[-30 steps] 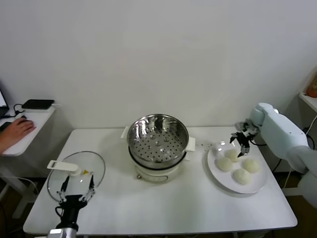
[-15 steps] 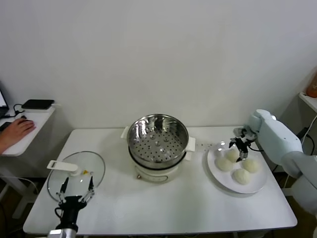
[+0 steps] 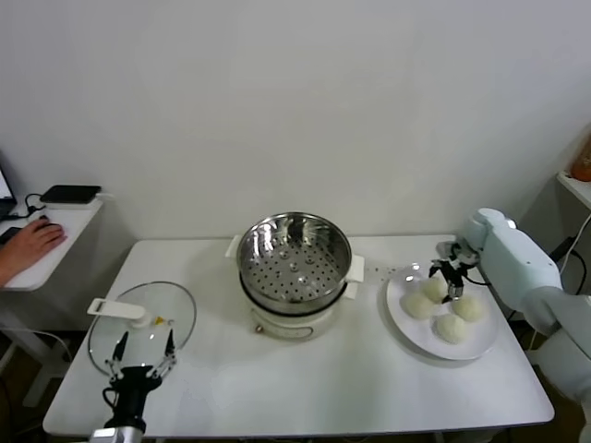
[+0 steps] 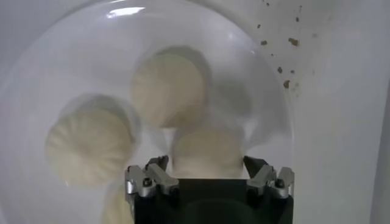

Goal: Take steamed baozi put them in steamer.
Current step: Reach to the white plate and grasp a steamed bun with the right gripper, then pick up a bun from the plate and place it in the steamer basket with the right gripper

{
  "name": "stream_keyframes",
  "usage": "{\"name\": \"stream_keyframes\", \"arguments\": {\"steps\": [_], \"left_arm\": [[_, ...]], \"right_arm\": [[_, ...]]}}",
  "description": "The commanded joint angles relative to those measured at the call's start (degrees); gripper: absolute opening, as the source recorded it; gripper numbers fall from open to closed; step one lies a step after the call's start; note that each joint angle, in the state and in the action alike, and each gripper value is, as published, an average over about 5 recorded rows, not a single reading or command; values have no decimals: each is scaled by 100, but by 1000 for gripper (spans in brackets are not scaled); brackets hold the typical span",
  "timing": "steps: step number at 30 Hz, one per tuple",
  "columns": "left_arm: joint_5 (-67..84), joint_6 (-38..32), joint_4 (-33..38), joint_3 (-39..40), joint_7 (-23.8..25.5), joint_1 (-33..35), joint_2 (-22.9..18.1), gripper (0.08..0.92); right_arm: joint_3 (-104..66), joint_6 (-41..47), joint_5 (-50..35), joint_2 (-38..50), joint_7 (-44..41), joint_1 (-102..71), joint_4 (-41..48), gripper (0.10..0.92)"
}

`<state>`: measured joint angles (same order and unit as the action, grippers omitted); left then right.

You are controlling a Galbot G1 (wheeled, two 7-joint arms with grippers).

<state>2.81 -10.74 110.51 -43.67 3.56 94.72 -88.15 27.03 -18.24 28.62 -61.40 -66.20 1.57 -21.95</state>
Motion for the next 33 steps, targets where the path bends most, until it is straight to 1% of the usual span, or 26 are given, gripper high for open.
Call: {"name": "stream_keyframes", "arguments": {"steps": [1,3,23,29,33], "left_arm": [[2,1,6,-2,-3,3,1,823],[3,0,6,-5,-5,5,0,823],[2,-3,18,-28,11,48,-3,823],[1,0,31,-61,14,48,-6,823],[0,2,41,-81,19,56,-11,823]], "right_arm": [[-151,9,180,-8,19,-30,10,732],[-159,12,182,-5,20,-33,8,718],[-130,-29,75,41,-26,46,-175,679],[162,-257,-168,169,-110,336,-491,682],[802,-283,-710,424,-161,715,-1093,681]]}}
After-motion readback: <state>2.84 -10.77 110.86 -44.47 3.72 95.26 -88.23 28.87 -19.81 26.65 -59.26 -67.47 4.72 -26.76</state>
